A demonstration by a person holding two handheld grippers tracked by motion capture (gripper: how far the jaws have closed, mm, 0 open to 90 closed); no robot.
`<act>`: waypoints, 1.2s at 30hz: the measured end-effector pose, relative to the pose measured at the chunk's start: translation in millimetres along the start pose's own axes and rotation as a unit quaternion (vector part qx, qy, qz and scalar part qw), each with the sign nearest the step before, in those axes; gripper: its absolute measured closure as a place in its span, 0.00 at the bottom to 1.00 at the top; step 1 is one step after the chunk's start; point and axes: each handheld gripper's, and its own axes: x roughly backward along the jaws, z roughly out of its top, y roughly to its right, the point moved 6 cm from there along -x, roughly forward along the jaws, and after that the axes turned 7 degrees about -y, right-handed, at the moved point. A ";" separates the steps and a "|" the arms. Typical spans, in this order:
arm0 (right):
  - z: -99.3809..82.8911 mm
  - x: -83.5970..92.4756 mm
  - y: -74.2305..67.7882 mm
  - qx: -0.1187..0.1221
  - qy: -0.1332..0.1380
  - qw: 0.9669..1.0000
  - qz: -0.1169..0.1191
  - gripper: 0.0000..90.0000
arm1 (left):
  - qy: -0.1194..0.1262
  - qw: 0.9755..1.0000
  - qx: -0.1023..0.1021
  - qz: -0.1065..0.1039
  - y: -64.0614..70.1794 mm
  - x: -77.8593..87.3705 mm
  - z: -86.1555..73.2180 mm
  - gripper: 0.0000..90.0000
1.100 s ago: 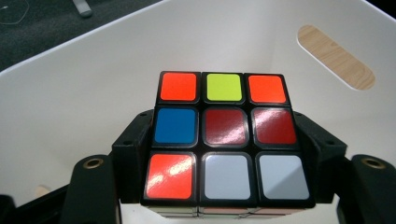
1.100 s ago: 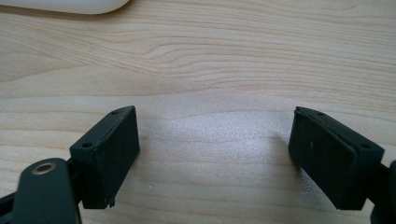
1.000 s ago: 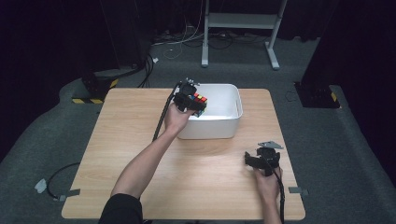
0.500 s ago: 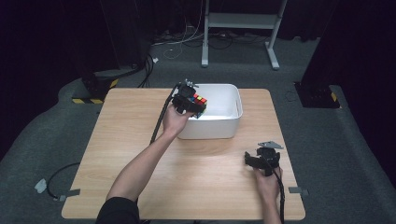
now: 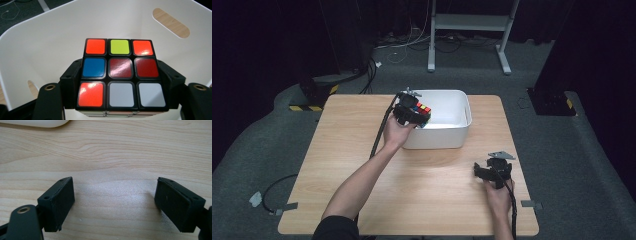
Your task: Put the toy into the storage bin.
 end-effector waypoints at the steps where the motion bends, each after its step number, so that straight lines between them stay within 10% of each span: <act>1: 0.0 0.0 0.0 0.000 0.000 1.000 0.000 0.18 | 0.000 1.000 0.000 0.000 0.0 0.0 0.0 0.37; 36: -0.1 0.0 -0.1 0.000 0.000 1.000 0.000 0.18 | 0.005 1.000 -0.009 0.007 8.1 4.0 -12.3 0.37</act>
